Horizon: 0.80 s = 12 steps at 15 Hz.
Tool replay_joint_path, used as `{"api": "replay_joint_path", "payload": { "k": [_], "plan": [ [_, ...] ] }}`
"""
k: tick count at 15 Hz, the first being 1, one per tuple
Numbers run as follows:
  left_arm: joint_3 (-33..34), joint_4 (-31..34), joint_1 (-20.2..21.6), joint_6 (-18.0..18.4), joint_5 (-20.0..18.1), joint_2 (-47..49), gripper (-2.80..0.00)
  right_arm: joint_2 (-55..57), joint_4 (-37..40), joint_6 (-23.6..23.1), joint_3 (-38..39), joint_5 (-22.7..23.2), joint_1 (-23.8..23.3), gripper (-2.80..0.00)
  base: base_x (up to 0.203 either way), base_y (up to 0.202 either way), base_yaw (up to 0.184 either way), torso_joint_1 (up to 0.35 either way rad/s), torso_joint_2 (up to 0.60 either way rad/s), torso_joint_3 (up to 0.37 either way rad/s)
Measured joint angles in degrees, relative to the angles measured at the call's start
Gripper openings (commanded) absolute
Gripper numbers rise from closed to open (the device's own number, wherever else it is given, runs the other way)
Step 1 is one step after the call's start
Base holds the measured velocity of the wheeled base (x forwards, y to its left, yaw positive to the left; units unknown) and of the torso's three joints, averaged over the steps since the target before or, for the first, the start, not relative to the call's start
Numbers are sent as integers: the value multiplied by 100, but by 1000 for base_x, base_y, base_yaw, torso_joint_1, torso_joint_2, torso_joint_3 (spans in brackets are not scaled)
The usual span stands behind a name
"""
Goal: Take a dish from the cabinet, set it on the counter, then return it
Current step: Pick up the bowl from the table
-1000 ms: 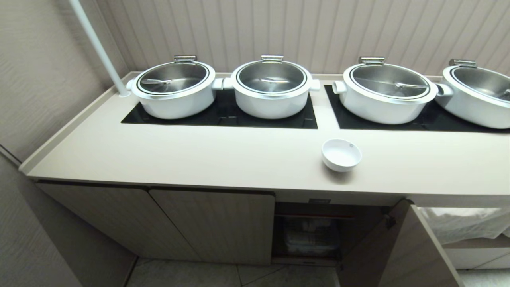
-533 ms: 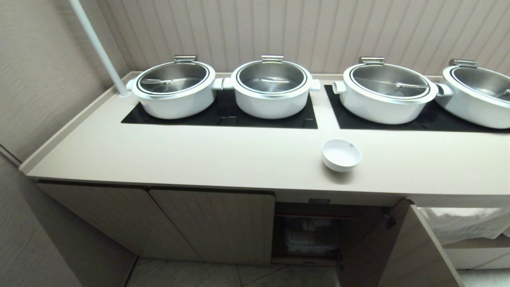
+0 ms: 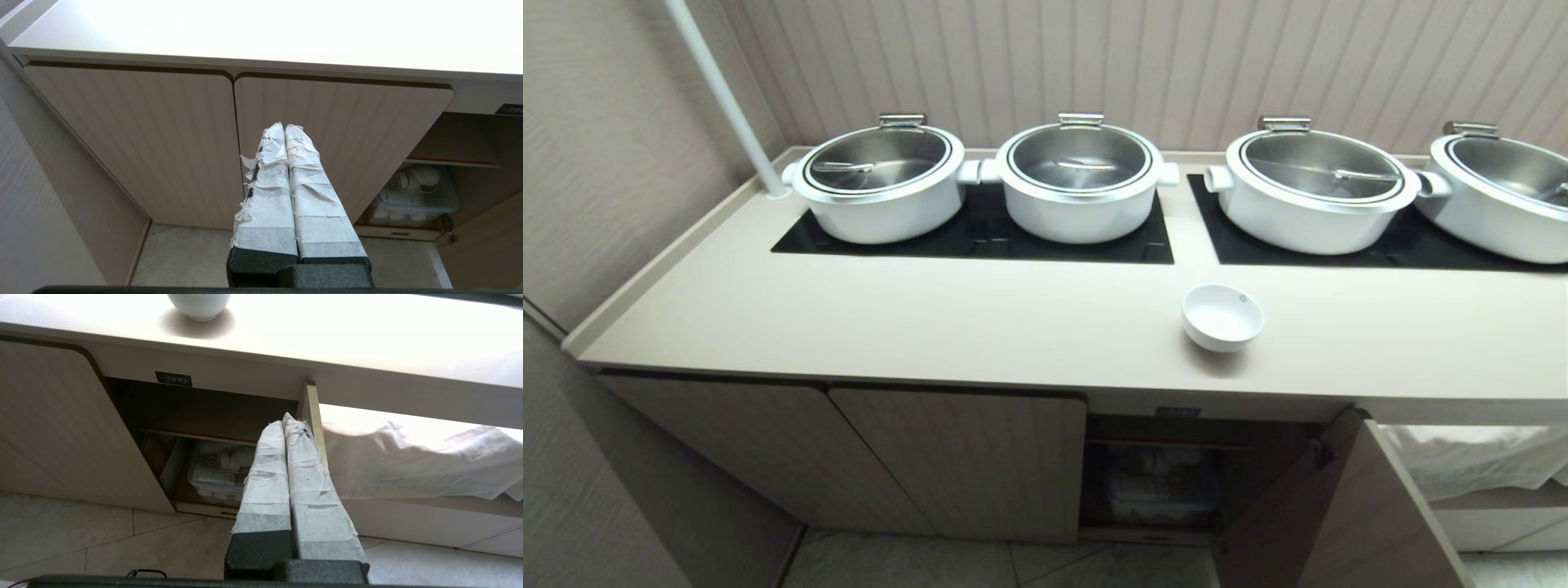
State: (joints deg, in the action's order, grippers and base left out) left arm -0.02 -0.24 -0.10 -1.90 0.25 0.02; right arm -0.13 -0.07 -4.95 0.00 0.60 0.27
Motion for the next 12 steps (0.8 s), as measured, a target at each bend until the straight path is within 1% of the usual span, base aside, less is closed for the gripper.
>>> {"api": "replay_joint_path", "payload": {
  "k": [12],
  "plan": [
    [0, 1, 0, 0, 0, 0, -280, 2, 1, -1, 0, -2, 0, -280, 0, 0, 0, 0, 0, 0]
  ]
}}
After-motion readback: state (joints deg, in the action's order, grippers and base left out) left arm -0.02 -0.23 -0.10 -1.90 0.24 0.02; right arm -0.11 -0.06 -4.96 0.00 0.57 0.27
